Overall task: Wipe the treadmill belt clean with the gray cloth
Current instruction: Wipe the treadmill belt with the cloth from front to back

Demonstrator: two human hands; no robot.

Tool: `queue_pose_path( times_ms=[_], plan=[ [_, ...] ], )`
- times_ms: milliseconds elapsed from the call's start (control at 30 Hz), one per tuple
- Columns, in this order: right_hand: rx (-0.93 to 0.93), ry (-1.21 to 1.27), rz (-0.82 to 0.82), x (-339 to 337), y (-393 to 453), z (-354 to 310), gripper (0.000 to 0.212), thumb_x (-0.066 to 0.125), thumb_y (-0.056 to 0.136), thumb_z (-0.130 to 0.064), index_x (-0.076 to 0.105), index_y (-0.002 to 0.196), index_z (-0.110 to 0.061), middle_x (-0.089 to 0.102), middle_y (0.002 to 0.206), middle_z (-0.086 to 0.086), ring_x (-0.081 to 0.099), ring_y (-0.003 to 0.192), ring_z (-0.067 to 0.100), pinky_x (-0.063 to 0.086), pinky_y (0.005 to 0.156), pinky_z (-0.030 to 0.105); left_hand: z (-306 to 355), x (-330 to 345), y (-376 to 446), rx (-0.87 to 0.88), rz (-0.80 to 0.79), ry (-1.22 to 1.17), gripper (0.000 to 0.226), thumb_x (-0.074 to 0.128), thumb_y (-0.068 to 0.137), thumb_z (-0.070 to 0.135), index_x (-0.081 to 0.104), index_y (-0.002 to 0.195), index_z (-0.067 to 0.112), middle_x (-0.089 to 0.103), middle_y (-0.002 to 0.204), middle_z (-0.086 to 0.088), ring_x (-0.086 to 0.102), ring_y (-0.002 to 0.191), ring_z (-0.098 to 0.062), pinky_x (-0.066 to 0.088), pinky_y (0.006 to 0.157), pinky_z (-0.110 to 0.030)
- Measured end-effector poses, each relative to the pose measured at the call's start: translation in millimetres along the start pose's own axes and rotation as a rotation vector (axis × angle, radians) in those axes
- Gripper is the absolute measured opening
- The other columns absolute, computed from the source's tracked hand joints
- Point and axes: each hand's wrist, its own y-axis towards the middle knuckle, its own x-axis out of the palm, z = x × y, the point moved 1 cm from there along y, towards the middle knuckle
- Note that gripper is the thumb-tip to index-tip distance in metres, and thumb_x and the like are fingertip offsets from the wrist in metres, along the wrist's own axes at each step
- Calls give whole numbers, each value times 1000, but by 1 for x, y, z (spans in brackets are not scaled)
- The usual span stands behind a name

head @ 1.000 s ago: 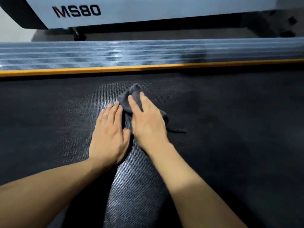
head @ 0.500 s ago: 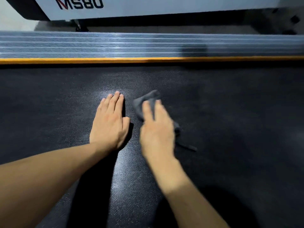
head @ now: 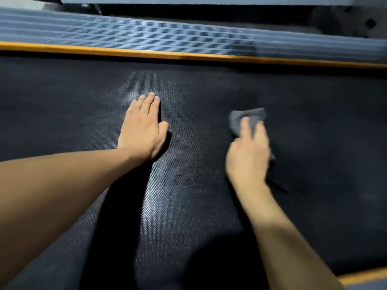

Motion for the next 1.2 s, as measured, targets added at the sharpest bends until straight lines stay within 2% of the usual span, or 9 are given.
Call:
queue_pose_path(
  times_ms=[100, 200, 300, 433, 600, 767, 967, 1100, 1200],
  plan=[
    [-289, 92, -85, 13, -51, -68, 64, 69, 75, -9, 55, 137, -6, 48, 140, 31, 54, 124, 44, 47, 104, 47, -1, -2, -1, 8, 3, -20, 76, 22, 88, 34, 33, 154, 0, 29, 164, -18, 24, 152, -35, 13, 127, -45],
    [-443, 86, -118, 4, -69, -83, 62, 65, 81, -14, 51, 142, -13, 47, 145, 24, 51, 130, 36, 43, 108, 45, -5, -2, -1, 25, 21, -43, 77, 19, 86, 33, 36, 153, -2, 32, 162, -21, 27, 151, -38, 15, 126, -45],
    [-332, -133, -71, -5, -46, -13, 58, 39, 86, -20, 51, 141, -12, 46, 146, 24, 51, 127, 37, 41, 106, 44, -5, 1, 0, 36, 32, -21, 75, 22, 87, 32, 38, 151, -3, 34, 161, -23, 30, 149, -40, 17, 125, -46],
    [-85, -136, -76, -28, -33, 64, 56, 47, 98, -20, 34, 153, -18, 32, 155, 22, 39, 136, 38, 34, 112, 43, 1, 4, -6, -3, 41, 38, 72, 25, 91, 34, 33, 153, -2, 30, 163, -23, 28, 149, -41, 17, 124, -50],
    [-68, -121, -160, -36, -32, 53, 62, 46, 100, -21, 21, 157, -20, 18, 160, 22, 25, 145, 37, 21, 119, 43, 19, 6, -98, 31, -40, 19, 72, 22, 97, 42, 27, 158, 3, 24, 166, -19, 22, 153, -39, 12, 126, -51],
    [-52, -31, -131, -44, -42, 51, 52, 36, 103, -31, 30, 154, -21, 22, 160, 20, 23, 146, 35, 19, 120, 45, -29, -16, -207, 190, -101, 86, 65, 25, 101, 44, 25, 160, 16, 24, 168, -11, 20, 155, -31, 13, 127, -46],
    [-334, 162, -193, -25, -114, -50, 54, 44, 84, -23, 60, 134, -11, 48, 143, 29, 50, 128, 42, 41, 110, 44, -40, -11, -217, 134, -66, 124, 63, 27, 101, 41, 22, 161, 24, 23, 168, -6, 19, 156, -28, 12, 128, -45],
    [-594, 184, -328, -15, -141, -77, 55, 60, 87, -12, 52, 142, -15, 41, 150, 24, 46, 133, 41, 40, 110, 48, -38, -15, -216, 120, -57, 108, 63, 27, 100, 40, 25, 160, 24, 22, 169, -6, 18, 156, -26, 11, 128, -44],
    [-442, 97, -235, -25, -119, -27, 54, 59, 85, -11, 54, 140, -12, 45, 145, 29, 52, 125, 45, 45, 105, 48, -36, -15, -217, 124, -46, 87, 62, 27, 100, 39, 26, 160, 24, 24, 168, -6, 19, 156, -26, 13, 128, -45]
  ],
)
